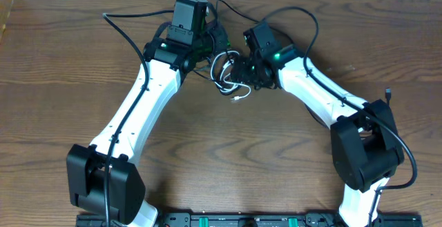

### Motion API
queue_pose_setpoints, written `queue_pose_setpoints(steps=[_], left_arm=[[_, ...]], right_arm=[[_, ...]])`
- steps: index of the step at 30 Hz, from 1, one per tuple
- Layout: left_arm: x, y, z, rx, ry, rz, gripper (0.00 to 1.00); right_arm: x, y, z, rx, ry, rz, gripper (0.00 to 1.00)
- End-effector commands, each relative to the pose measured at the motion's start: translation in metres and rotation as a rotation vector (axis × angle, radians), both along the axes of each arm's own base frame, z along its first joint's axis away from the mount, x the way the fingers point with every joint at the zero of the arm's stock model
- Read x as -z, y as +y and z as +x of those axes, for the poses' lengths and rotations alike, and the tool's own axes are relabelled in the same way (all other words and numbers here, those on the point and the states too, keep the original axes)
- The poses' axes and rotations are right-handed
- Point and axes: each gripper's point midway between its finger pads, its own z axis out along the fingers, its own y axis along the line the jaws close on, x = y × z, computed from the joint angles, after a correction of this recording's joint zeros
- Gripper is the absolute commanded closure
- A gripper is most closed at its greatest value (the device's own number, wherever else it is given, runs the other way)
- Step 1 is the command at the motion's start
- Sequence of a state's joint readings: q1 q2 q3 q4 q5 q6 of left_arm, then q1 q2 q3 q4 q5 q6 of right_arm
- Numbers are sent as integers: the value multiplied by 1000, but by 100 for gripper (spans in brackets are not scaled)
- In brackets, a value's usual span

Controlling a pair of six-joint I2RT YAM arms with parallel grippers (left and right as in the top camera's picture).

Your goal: Untangle cables

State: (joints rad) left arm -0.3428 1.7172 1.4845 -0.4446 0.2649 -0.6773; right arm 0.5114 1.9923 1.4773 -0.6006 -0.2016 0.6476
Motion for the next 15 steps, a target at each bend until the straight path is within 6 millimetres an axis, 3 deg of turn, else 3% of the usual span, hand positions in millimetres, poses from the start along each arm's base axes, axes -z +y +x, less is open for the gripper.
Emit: queue_pose_setpoints(steps=[1, 6, 8, 15], left_arm=[[-3, -3, 2, 9, -9, -15, 93], [-4, -3, 3, 9, -14, -15, 92], [-4, 2, 5, 6, -19, -8, 93], [-10, 41, 16, -24, -58, 41, 93]], right_arm=[[2, -2, -3, 34, 13, 2, 48], [3, -13, 4, 61, 2, -17, 78], [3, -21, 9, 61, -8, -28, 96], [7, -66, 20, 35, 0, -69, 99]])
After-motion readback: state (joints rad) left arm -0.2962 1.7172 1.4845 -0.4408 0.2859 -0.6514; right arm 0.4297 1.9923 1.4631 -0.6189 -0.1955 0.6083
